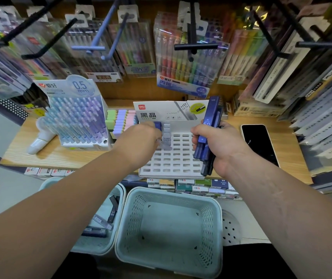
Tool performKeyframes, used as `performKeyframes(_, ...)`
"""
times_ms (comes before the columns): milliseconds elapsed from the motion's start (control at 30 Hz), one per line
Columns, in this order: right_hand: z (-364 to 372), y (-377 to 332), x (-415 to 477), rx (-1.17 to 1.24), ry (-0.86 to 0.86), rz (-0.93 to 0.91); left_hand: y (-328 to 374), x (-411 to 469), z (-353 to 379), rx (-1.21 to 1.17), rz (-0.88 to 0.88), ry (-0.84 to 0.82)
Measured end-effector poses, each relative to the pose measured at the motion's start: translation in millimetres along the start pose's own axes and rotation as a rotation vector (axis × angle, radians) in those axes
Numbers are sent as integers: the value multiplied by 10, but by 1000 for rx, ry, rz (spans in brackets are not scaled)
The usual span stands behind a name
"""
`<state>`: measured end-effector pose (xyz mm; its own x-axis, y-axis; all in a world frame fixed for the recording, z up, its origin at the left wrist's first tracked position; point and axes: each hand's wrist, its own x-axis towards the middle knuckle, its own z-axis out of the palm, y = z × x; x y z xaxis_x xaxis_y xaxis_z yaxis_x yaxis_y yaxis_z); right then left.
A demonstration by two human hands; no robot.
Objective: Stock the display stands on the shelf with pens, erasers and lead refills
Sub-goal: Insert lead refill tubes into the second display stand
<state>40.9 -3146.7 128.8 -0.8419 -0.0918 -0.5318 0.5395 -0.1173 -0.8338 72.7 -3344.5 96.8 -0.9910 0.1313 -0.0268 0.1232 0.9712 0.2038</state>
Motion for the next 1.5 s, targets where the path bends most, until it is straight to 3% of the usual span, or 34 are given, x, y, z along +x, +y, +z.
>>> performKeyframes(233, 1, 3, -1, 3, 0, -9, 22, 162, -27, 140, 32, -92)
performKeyframes(400, 11, 2, -1, 13, -13, -9, 76, 231, -45, -14, -37, 13)
performKeyframes(700, 8, 10, 0, 15, -29, 5, 61, 125, 179, -21, 73, 159)
performKeyframes(833, 17, -6, -20, 51, -74, 17, 211, 8, 69, -266, -80, 301)
performKeyframes(967, 44, -18, -37, 85, -109, 15, 595, -156, -150, -942, -388, 99)
performKeyframes(1033, 59, -17, -51, 103, -119, 20, 717, -211, -173, -1090, -440, 34)
performKeyframes(1500, 81, -2, -87, 80, -112, 26, 819, -278, -153, -1287, -542, 33)
